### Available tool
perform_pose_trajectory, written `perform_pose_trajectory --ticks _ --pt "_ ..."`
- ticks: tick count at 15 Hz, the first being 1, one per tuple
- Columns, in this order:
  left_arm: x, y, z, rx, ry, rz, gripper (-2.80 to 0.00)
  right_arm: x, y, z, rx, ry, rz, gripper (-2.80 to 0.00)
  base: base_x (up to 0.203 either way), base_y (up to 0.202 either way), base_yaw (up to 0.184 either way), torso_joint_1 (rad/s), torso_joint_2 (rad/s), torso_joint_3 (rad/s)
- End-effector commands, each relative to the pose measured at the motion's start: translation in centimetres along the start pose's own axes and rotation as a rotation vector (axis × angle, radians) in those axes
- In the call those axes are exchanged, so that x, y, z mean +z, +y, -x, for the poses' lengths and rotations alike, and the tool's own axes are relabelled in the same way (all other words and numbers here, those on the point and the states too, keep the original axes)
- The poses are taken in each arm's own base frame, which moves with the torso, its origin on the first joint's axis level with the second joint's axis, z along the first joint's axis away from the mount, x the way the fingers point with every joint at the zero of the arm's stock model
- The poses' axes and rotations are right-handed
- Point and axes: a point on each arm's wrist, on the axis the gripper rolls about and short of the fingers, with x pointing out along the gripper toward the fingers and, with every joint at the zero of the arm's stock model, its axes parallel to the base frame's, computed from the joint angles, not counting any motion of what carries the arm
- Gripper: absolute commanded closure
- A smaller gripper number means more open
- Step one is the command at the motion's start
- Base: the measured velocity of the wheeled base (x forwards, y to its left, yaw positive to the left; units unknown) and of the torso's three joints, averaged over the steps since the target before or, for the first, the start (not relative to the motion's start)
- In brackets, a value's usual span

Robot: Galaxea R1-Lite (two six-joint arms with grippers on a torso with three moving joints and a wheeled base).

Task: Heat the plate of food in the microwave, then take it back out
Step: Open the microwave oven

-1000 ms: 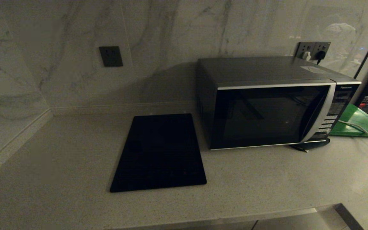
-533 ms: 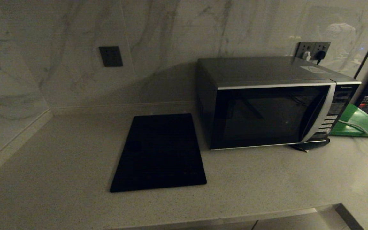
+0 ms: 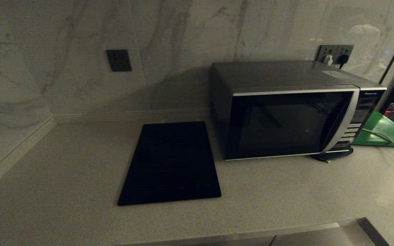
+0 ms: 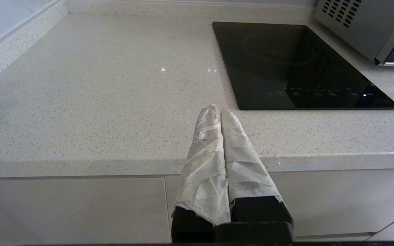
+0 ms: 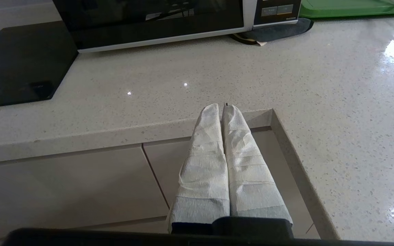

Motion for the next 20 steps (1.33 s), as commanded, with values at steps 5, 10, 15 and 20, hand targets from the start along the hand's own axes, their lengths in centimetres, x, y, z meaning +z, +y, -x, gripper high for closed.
perform_pose_trajectory --ticks 5,10,15,20 --pt "0.00 0.00 0.00 0.001 -0.001 0.001 0.00 -0.06 -0.01 -0.02 0.000 0.003 -0.001 0.00 0.000 0.000 0.000 0.000 0.00 0.000" --pt "0.00 0.00 0.00 0.001 -0.001 0.001 0.00 -0.05 -0.01 -0.02 0.000 0.003 -0.001 0.00 0.000 0.000 0.000 0.000 0.00 0.000" --pt "0.00 0.00 0.00 0.001 -0.001 0.001 0.00 -0.03 0.00 -0.02 0.000 0.002 -0.001 0.00 0.000 0.000 0.000 0.000 0.00 0.000" --pt "0.00 0.00 0.00 0.001 -0.001 0.001 0.00 -0.06 -0.01 -0.03 -0.001 0.004 -0.001 0.00 0.000 0.000 0.000 0.000 0.00 0.000"
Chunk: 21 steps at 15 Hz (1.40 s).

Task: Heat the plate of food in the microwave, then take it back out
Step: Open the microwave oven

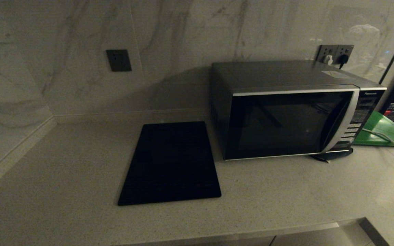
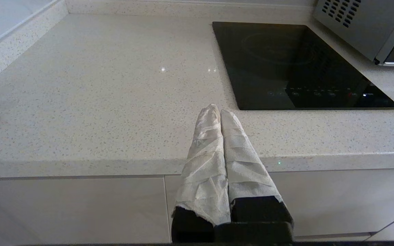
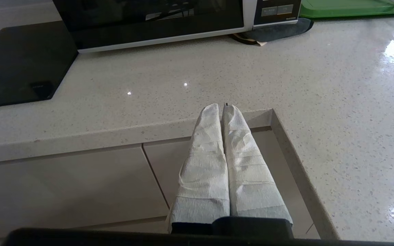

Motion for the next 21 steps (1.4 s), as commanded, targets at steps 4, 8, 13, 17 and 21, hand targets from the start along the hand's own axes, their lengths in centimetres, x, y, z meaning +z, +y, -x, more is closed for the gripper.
perform_pose_trajectory --ticks 4,8,13,17,21 --pt "0.00 0.00 0.00 0.001 -0.001 0.001 0.00 -0.06 -0.01 -0.03 0.000 0.004 -0.001 0.00 0.000 0.000 0.000 0.000 0.00 0.000" --pt "0.00 0.00 0.00 0.001 -0.001 0.001 0.00 -0.05 -0.01 -0.02 0.001 0.003 -0.001 0.00 0.000 0.000 0.000 0.000 0.00 0.000" --pt "0.00 0.00 0.00 0.001 -0.001 0.001 0.00 -0.03 0.00 -0.02 0.001 0.002 -0.001 0.00 0.000 0.000 0.000 0.000 0.00 0.000" --pt "0.00 0.00 0.00 0.001 -0.001 0.001 0.00 -0.05 -0.01 -0.01 0.001 0.002 -0.001 0.00 0.000 0.000 0.000 0.000 0.00 0.000" --pt "0.00 0.00 0.00 0.001 -0.001 0.001 0.00 -0.03 0.00 -0.02 0.001 0.002 -0.001 0.00 0.000 0.000 0.000 0.000 0.00 0.000"
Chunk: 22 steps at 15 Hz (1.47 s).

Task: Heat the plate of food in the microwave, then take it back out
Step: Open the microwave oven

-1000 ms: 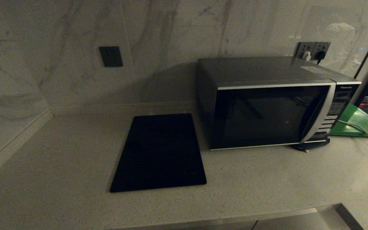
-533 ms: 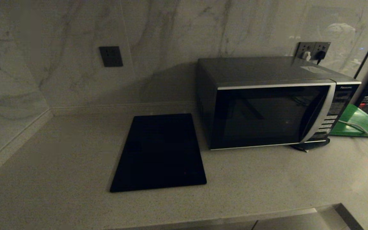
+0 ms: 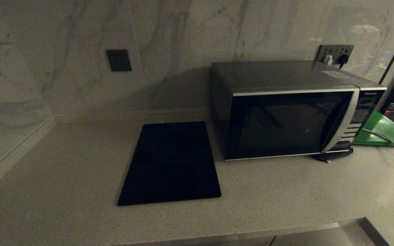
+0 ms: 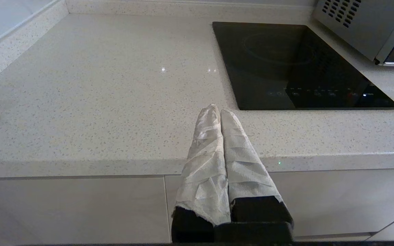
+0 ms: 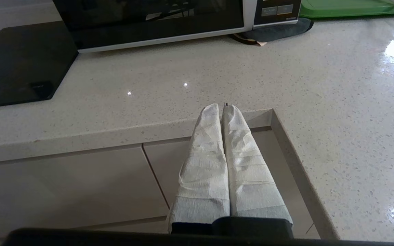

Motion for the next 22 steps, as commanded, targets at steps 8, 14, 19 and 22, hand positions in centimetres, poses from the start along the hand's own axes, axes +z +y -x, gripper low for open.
perform_pose_trajectory --ticks 8,14,19,22 --pt "0.00 0.00 0.00 0.001 -0.001 0.001 0.00 -0.05 -0.01 -0.02 0.000 0.004 -0.001 0.00 0.000 0.000 0.000 0.000 0.00 0.000" --pt "0.00 0.00 0.00 0.001 -0.001 0.001 0.00 -0.04 -0.01 -0.02 0.000 0.003 -0.001 0.00 0.000 0.000 0.000 0.000 0.00 0.000" --pt "0.00 0.00 0.00 0.001 -0.001 0.001 0.00 -0.05 -0.01 -0.02 0.000 0.004 -0.001 0.00 0.000 0.000 0.000 0.000 0.00 0.000" --pt "0.00 0.00 0.00 0.001 -0.001 0.001 0.00 -0.04 -0.01 -0.02 0.000 0.004 -0.001 0.00 0.000 0.000 0.000 0.000 0.00 0.000"
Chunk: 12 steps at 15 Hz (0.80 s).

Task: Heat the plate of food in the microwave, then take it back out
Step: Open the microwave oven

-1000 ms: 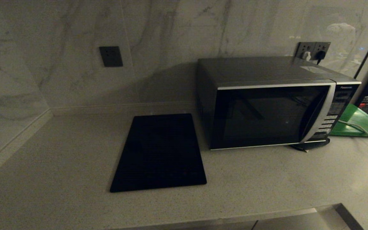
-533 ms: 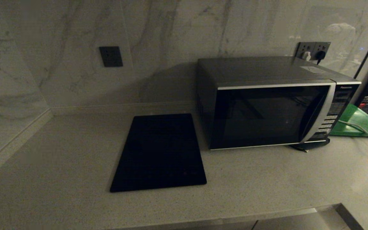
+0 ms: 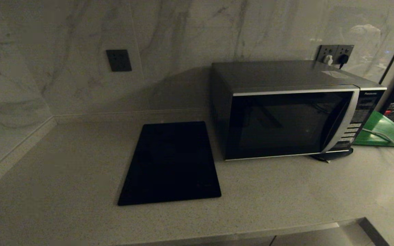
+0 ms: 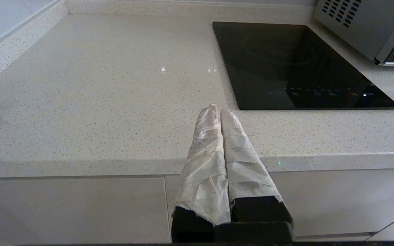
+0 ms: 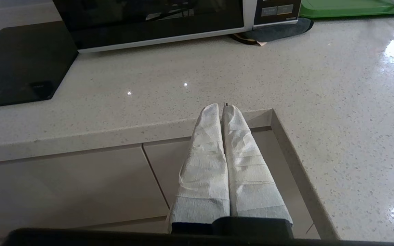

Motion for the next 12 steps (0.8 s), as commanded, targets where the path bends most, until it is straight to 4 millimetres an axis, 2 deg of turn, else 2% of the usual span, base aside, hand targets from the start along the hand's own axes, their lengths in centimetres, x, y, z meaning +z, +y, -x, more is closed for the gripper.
perform_pose_trajectory --ticks 1,12 --pt "0.00 0.00 0.00 0.001 -0.001 0.001 0.00 -0.04 -0.01 -0.02 0.000 0.004 0.000 0.00 0.000 0.000 0.000 0.000 0.00 0.000" --pt "0.00 0.00 0.00 0.001 -0.001 0.001 0.00 -0.04 -0.01 -0.02 0.000 0.003 0.000 0.00 0.000 0.000 0.000 0.000 0.00 0.000"
